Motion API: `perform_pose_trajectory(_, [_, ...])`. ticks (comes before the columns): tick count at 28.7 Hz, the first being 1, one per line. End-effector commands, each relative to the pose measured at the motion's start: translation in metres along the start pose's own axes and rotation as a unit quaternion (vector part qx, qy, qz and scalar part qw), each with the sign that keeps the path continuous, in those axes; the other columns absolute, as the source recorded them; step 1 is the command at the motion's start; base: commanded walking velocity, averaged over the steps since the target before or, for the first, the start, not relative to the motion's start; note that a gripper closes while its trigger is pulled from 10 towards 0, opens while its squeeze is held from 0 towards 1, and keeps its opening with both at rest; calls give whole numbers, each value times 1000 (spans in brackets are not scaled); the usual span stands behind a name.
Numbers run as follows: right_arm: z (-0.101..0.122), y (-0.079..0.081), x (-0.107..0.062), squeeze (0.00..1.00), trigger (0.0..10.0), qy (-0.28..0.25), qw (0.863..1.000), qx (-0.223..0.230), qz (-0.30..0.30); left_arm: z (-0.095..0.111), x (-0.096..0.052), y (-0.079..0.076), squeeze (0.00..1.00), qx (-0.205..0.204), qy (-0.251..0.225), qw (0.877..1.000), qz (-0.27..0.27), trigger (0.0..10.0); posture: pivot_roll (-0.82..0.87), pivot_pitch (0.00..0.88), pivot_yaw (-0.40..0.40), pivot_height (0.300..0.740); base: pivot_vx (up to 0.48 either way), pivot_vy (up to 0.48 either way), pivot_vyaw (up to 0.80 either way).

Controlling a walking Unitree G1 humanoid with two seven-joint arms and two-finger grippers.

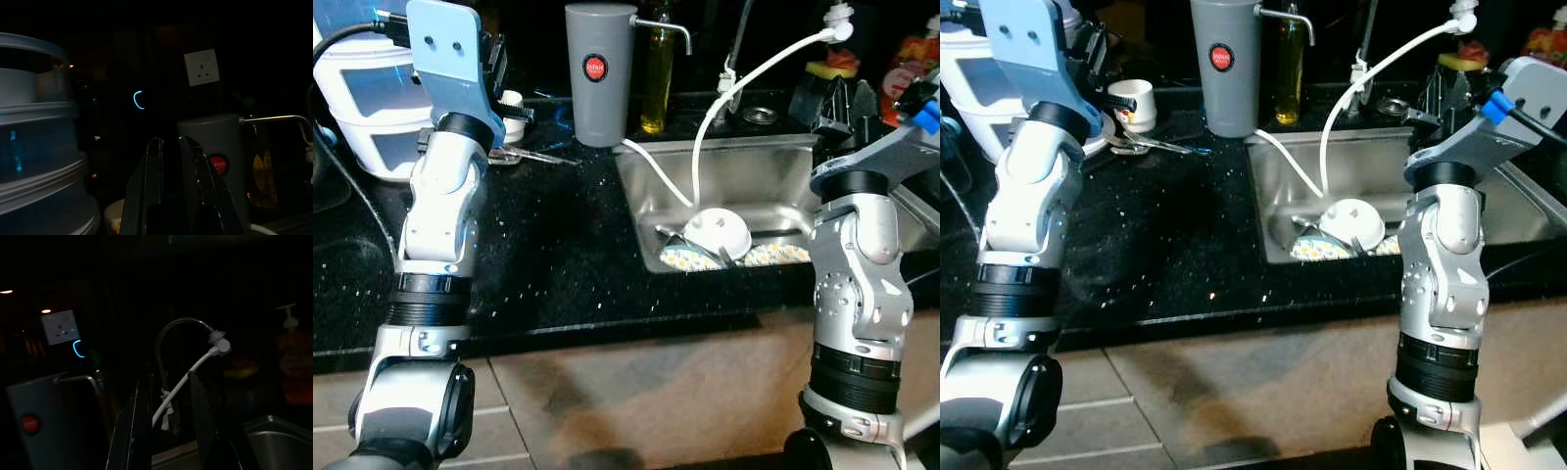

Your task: Kitchen organization

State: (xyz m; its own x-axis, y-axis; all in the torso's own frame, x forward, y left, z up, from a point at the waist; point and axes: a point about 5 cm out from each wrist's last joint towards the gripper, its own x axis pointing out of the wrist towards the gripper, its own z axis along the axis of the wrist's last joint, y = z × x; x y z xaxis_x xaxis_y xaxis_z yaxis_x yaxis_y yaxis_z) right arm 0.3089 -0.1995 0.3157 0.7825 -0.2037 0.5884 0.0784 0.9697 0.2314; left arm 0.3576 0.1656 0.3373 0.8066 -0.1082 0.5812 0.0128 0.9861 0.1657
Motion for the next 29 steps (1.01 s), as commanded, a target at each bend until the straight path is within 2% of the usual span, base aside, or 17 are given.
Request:
perform_pose_trajectory(1, [-1,1,1,0,10000,1,1000,-1,3,-3,0,2,0,11,6,1000,1,10000,26,0,-2,740,480,0,0])
perform_pose_trajectory(7, [-2,0,1,0,10000,1,1000,-1,2,-3,0,1,0,10,6,1000,-1,10000,27,0,0,740,412,0,0])
perform_pose_trajectory(26, [-2,-1,2,0,10000,0,1000,-4,4,-2,-1,-3,0,2,0,1000,-17,10000,26,0,-3,740,0,0,0])
perform_pose_trajectory(29, [-2,-1,2,0,10000,1,1000,-4,6,-9,0,0,0,30,22,999,-21,10000,26,0,-4,740,0,0,0])
